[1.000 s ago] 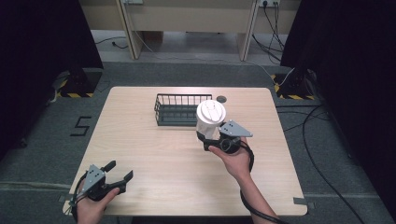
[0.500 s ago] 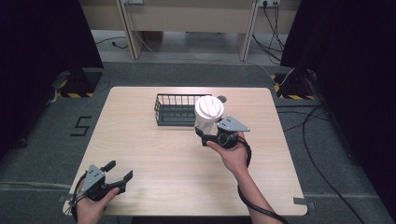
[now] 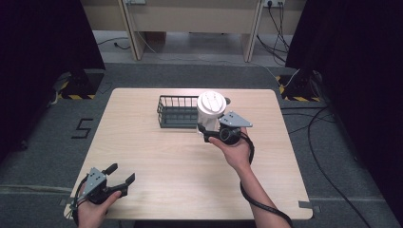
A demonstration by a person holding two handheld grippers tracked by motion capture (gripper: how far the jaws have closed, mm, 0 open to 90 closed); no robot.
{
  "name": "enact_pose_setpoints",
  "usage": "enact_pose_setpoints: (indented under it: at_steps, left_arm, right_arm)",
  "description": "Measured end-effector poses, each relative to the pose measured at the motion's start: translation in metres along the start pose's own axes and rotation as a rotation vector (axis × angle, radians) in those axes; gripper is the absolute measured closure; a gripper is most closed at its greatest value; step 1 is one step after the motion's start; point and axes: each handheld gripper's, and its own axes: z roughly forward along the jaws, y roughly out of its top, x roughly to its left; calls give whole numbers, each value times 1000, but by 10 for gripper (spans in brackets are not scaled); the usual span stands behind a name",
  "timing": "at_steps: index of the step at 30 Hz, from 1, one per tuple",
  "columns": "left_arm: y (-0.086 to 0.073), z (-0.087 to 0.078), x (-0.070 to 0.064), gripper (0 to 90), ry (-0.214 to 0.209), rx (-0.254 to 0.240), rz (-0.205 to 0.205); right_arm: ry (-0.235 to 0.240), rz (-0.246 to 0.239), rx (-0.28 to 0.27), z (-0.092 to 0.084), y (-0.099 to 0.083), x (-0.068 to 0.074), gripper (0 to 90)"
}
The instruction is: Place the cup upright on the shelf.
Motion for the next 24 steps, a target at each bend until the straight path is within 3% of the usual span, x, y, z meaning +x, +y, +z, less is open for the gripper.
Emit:
enact_pose_setpoints:
  at_steps: [24]
  left_arm:
    - [0,0,1,175,1,-5,-7]
  right_arm:
    - [-15,1,4,19,15,-7,185]
